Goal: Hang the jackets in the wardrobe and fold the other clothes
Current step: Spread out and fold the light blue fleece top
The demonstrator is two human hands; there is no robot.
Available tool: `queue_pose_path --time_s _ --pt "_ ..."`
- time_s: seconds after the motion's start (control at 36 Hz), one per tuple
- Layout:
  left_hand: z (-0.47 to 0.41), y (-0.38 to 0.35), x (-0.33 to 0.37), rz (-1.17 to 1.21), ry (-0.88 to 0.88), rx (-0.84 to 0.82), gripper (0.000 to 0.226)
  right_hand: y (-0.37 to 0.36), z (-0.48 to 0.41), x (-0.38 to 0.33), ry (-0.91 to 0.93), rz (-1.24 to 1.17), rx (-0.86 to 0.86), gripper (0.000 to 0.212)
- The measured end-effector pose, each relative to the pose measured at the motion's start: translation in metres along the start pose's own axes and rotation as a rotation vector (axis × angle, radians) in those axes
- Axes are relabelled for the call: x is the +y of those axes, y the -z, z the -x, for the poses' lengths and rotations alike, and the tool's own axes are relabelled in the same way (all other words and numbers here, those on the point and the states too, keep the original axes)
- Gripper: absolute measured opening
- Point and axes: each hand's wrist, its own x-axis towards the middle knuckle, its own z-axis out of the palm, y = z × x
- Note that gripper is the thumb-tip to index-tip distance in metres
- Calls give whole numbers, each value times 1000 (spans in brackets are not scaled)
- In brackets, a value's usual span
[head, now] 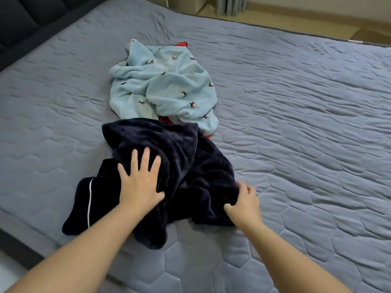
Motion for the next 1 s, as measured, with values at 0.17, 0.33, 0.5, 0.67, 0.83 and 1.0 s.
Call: queue_pose_path --time_s 0.17,0.33,0.5,0.67,0.83,1.0 --pt "-64 -13 18 231 82 -307 142 7 -51 -16 65 -138 -71 82" --pt "-97 -61 45 182 117 -502 137 7 -126 -48 162 -146 -39 83" --pt "-146 -97 49 56 148 -768 124 -11 -207 -90 235 -170 41 82" --pt "-163 -116 45 57 98 -785 86 -31 -266 -136 286 -211 34 84" --pt "-166 -121 46 0 66 -759 70 -47 -304 -148 186 11 1 85" --pt "-174 -125 44 49 80 -828 77 -51 -322 -157 250 149 -65 44"
